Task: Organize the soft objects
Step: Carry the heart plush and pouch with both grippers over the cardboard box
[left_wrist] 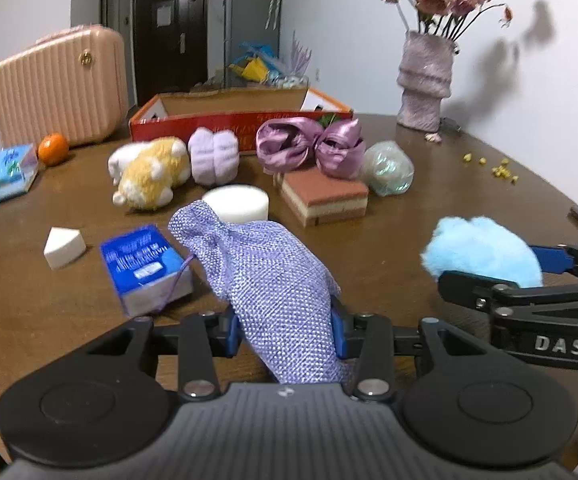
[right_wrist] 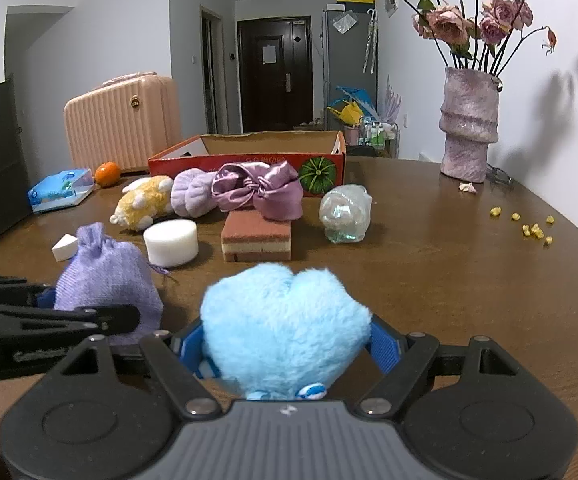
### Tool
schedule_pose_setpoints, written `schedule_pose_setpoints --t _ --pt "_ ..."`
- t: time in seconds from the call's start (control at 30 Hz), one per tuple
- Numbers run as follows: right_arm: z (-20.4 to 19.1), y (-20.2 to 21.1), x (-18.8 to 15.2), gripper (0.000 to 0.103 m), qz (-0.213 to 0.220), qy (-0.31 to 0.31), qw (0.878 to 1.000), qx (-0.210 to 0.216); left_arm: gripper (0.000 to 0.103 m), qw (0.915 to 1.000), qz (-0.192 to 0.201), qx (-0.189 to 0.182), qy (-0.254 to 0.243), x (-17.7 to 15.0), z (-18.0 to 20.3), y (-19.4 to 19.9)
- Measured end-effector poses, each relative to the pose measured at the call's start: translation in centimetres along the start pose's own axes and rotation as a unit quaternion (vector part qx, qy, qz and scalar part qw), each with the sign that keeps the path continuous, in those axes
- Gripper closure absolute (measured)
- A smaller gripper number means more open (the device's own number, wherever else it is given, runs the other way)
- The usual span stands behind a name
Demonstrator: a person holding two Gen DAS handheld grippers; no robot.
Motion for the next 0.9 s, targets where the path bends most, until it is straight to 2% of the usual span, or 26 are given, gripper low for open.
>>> schedule_pose_setpoints --t 0.5,0.9 --pt "0.1 0.2 3.1 0.023 0.024 0.004 0.999 -0.025 0.062 0.9961 0.072 -0.046 -0.021 5.1 0.9 4.2" --pt "0.5 -0.1 6.6 0.023 0.053 0.008 0.998 -0.042 0.062 0.9925 0.112 -0.048 -0.012 9.5 -0.1 4.7"
Point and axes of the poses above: each gripper's, at about its wrist camera, not at the fingertips, and y roughly against the way its jaws point, z to its right, x to its top, the point moved 10 cm from there along -y, roughly the way its jaws point, and after that the axes turned 14 degrees about y, right-handed, at the moved point
